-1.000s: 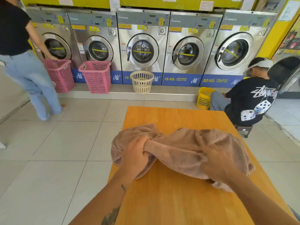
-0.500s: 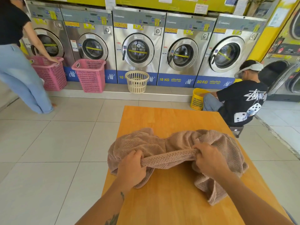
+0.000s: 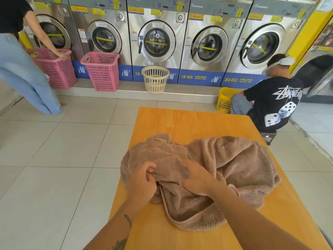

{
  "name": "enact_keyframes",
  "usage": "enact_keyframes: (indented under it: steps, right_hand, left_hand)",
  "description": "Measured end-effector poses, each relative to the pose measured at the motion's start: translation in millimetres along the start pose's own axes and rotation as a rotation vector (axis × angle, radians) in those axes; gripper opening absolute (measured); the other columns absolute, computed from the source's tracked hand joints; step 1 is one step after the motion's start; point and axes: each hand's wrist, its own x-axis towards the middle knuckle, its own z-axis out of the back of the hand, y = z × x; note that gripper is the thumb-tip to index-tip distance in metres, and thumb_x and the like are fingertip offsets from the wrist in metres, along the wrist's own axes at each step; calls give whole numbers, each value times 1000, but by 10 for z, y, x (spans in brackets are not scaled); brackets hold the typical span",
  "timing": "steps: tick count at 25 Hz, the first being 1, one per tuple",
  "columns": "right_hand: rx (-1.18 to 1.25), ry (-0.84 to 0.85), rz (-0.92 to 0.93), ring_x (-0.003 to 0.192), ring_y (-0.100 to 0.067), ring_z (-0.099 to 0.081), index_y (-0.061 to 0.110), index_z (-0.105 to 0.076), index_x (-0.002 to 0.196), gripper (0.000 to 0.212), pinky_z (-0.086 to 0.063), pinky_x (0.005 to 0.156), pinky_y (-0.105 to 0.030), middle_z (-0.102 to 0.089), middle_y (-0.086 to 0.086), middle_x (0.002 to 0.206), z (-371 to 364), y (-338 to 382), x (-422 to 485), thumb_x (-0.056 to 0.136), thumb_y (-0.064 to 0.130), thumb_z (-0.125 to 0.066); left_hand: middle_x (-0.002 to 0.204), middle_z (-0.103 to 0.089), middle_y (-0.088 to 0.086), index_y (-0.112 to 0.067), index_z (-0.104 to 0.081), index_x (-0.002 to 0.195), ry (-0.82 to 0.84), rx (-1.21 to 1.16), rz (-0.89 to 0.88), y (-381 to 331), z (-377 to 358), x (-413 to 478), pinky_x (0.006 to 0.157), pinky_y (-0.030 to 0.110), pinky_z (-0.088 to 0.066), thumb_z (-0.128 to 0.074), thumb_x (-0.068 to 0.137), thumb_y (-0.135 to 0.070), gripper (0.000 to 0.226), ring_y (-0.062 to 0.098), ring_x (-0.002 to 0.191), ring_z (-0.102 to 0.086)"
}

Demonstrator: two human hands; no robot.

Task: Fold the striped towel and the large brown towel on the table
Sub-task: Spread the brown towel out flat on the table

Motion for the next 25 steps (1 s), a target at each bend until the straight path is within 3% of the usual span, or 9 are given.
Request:
enact_keyframes:
  steps: [2,5,7,9,12,14,17,20,25]
  right_hand:
    - [57,-17,29,141,-32,-29,35,-11,154,89,-39,108,-43,-26,-2,157,-179,62,89,83,29,-63]
    - [27,-45,53,139,-37,-26,37,-4,154,92,-40,106,-51,-21,1,157,-359,24,172,82,34,-61]
    - [23,9,63,140,-37,-21,37,-2,155,92,-37,109,-52,-16,2,159,-337,-43,276,84,35,-61]
    - [46,67,56,142,-38,-19,37,0,155,94,-36,110,-52,-15,0,160,-304,-94,351,85,36,-62]
    - [54,94,70,142,-37,-23,36,1,155,99,-35,109,-54,-21,-2,158,-284,-37,462,81,43,-64]
    - [78,101,89,141,-35,-28,36,-3,155,99,-34,109,-55,-26,-1,156,-280,95,568,79,48,-65]
    - [177,100,115,140,-31,-34,38,-12,153,90,-36,109,-54,-35,1,153,-219,337,710,77,51,-60]
    - [121,126,90,133,-30,-43,38,-23,150,81,-44,103,-52,-43,1,149,-132,366,816,77,50,-56]
    - [116,39,-97,112,-29,-57,31,-36,146,76,-52,87,-42,-54,-3,130,-247,313,749,71,30,-48]
  left_hand:
    - [127,-37,-13,-34,-49,131,-155,175,16,21,49,31,102,43,-47,-58,82,-4,59,23,125,-44]
    - [157,-4,1,-45,-13,150,-125,257,360,71,32,157,112,56,-29,-64,74,-10,98,33,141,-14]
    - [156,-21,9,-45,-13,150,-48,225,540,111,6,284,109,59,-34,-64,70,-19,97,39,137,-29]
    - [130,-52,4,-42,-30,144,-40,191,495,154,1,312,99,54,-45,-56,71,-22,80,33,116,-51]
    - [96,-60,-1,-24,-56,114,-180,-96,422,-76,80,364,74,38,-51,-49,78,-1,43,29,97,-60]
    - [93,-58,3,-19,-55,95,-374,-211,342,-325,184,451,63,30,-44,-45,73,8,36,27,90,-59]
    - [107,-48,1,-21,-58,102,-617,9,2,-638,469,614,77,25,-40,-49,66,4,45,21,97,-47]
    - [115,-46,0,-29,-62,113,-441,472,-269,-498,659,747,89,35,-35,-54,66,-15,49,21,106,-40]
    - [123,-51,-10,-42,-62,112,18,361,141,372,635,719,96,43,-46,-57,83,-20,37,21,115,-53]
